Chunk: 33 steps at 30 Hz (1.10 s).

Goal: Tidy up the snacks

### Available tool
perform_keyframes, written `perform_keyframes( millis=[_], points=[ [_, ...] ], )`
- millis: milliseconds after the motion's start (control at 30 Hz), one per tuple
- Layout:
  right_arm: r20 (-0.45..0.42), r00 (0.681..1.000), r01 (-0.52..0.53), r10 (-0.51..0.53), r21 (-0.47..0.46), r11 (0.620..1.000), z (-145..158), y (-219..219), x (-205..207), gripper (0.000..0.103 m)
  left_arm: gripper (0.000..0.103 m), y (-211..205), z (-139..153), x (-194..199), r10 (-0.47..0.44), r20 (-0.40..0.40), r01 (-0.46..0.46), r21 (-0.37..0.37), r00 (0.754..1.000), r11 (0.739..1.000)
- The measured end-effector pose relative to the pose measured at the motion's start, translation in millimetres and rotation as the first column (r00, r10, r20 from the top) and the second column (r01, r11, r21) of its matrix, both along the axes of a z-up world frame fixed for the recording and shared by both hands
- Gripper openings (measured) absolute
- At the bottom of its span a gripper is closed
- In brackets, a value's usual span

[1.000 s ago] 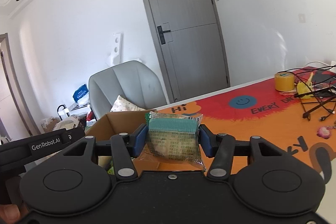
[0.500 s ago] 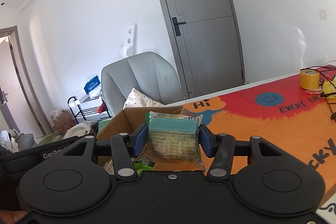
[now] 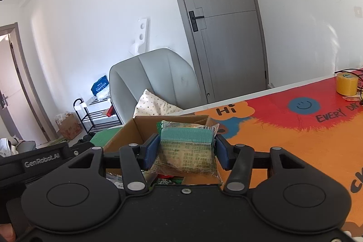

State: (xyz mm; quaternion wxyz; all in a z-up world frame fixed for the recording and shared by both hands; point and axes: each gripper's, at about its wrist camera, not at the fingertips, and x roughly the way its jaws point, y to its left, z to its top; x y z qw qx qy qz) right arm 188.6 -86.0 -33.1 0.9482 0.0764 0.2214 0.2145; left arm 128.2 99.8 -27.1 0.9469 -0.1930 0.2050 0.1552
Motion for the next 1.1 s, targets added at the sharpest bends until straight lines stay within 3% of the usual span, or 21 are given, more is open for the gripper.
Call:
perform_keyframes(
  millis=[167,433,633,1100],
  points=[
    [-0.003,1.0,-0.026,0.026,-0.002,1.0,3,14,4,0.054,0.065,12,-2,-5,0.032,-0.002,-0.032,-0.012,0.999,0.999],
    [-0.045,0.999,0.007,-0.005,0.035,0.999,2,8,4,0.071,0.087,18,-4,-8,0.065,-0.023,-0.065,0.006,0.998,0.998],
    [-0.057,0.998,0.04,-0.039,0.024,0.999,3,-3,-9,0.078,0.092,12,-7,-14,0.064,-0.041,-0.063,0.005,0.997,0.998],
    [-0.053,0.995,0.092,-0.09,0.038,0.995,5,-54,-34,0.09,0.1,-25,4,-23,0.033,-0.053,-0.028,0.081,0.998,0.996]
  ],
)
